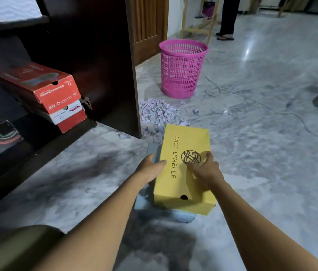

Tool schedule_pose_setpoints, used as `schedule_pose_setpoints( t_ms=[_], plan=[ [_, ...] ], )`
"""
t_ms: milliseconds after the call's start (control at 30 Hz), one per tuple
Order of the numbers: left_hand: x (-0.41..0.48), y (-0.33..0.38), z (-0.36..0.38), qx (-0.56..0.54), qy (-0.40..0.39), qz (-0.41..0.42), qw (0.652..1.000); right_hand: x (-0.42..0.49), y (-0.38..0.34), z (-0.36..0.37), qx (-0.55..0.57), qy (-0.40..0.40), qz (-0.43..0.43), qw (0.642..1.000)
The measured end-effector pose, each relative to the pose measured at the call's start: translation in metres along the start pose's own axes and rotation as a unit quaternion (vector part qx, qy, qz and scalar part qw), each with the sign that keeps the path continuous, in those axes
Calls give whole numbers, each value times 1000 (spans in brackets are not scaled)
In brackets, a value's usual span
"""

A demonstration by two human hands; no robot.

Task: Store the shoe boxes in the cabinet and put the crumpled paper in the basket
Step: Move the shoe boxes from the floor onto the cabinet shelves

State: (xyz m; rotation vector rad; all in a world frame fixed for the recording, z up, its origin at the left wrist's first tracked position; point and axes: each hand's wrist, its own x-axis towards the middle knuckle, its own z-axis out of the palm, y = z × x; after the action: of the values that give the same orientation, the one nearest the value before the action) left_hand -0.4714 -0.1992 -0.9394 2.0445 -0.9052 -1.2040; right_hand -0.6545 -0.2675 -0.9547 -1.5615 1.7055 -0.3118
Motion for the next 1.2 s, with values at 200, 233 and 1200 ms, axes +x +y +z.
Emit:
schedule_pose_setpoints(
  t_ms=[200,233,1200],
  plan=[
    [4,-27,-14,-53,74,-32,995,-2,11,0,102,15,-72,992],
    [3,-30,-17,-57,73,-36,995,-2,11,0,143,10,-76,987],
    [-1,-57,-38,-349,-25,0,937,5,-37,-36,217,-326,-126,911]
  ],
)
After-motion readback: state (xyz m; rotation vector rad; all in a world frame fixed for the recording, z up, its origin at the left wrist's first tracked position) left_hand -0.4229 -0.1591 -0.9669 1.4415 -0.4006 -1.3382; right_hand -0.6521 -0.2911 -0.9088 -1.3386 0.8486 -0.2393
